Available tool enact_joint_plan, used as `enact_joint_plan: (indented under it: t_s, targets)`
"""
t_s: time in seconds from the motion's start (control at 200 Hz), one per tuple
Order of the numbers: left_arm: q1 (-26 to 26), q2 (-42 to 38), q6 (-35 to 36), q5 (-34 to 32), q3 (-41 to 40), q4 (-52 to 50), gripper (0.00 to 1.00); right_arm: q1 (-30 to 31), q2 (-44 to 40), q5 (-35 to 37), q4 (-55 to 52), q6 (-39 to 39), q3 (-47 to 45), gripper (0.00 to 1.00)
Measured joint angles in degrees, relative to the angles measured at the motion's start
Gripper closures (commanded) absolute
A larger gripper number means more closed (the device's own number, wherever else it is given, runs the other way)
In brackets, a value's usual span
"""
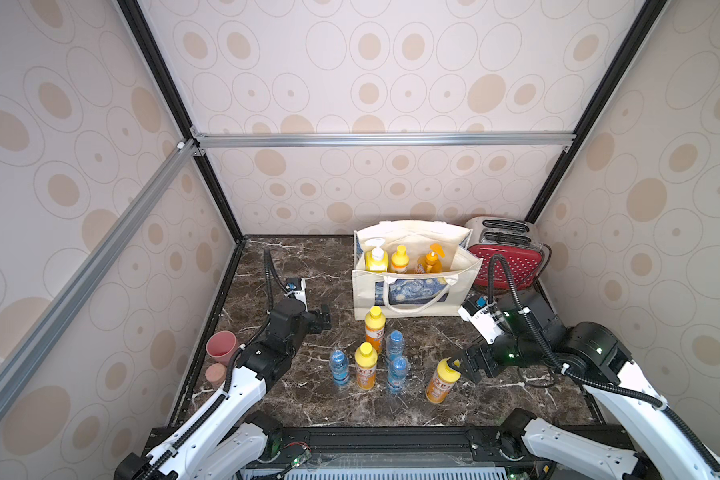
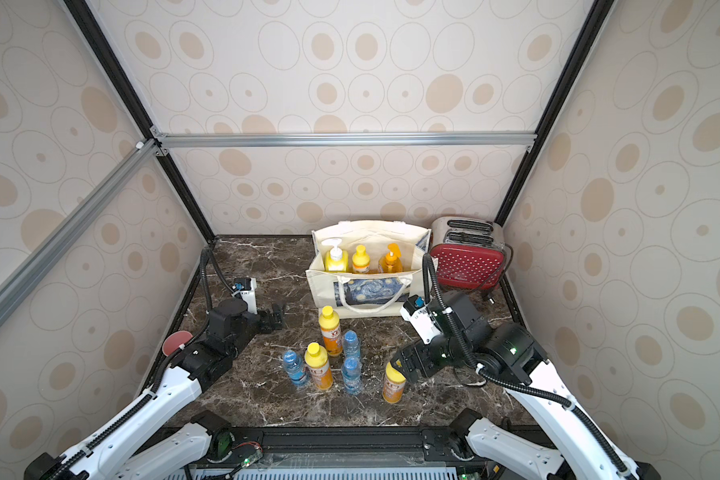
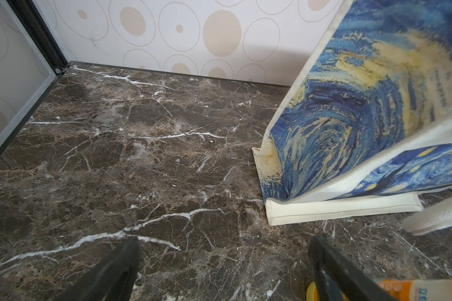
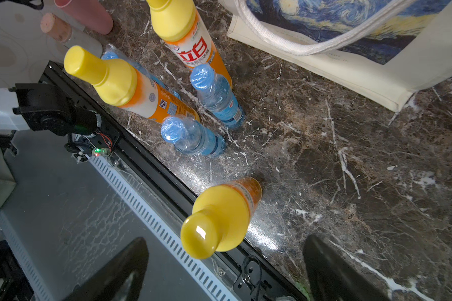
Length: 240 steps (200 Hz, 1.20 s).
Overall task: Pack dish soap into the shopping bag
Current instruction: Pick up the bottle of dish soap at the center of the board.
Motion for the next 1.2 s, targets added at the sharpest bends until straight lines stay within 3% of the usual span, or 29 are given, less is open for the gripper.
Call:
enact_joint_plan:
  t_s: [0.561, 0.776, 1.202]
  targets:
    - [0.00, 0.02, 0.09, 0.02, 0.00, -0.07, 0.01, 15.50, 3.04, 12.24, -0.17, 5.42, -4.94, 0.09]
    - [0.00, 0.00, 0.20, 0.02, 0.00, -0.07, 0.01, 16.79, 4.76, 13.60, 1.22, 6.27, -7.30, 0.19]
    - [0.00, -0.04, 0.20, 0.04, 0.00, -0.07, 0.01, 16.85, 6.27, 14.01, 5.01, 7.06, -10.05, 0.26]
